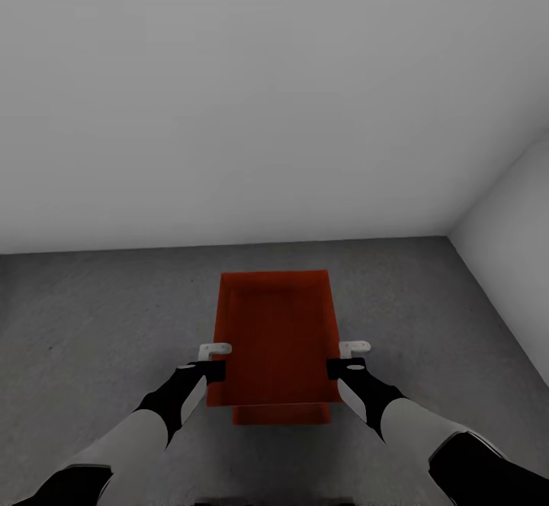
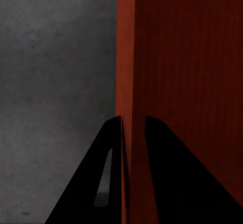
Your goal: Move the two storage containers from the living room to the garage. In the garage, place one container on the floor and stack the other container on top of it (either order is fine).
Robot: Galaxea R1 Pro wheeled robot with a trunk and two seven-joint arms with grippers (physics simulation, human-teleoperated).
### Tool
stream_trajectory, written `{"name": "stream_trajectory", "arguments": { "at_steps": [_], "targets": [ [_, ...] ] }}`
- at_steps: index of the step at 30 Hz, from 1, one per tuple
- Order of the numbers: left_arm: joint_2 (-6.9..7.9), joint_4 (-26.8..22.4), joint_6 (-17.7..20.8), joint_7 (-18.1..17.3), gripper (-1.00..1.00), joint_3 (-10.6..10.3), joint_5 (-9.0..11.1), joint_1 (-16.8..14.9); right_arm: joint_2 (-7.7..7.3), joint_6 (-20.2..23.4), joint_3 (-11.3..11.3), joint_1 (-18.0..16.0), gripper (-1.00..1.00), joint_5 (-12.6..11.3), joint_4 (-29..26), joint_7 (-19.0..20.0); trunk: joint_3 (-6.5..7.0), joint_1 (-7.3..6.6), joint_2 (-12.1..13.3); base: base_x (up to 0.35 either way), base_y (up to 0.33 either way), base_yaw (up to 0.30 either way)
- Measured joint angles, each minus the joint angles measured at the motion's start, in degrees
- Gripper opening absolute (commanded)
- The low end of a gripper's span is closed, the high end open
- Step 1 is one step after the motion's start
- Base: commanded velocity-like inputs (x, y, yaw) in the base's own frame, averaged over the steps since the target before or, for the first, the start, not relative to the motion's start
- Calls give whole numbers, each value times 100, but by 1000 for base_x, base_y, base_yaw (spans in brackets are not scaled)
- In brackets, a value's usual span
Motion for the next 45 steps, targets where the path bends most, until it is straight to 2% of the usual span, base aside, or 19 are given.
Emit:
{"name": "stream_trajectory", "arguments": {
  "at_steps": [45],
  "targets": [
    [0,2,-15,-4,-100,7,-8,0,2,-11,2,-1,-100,-5,2,-2,-417,0,0,0,0,0]
  ]
}}
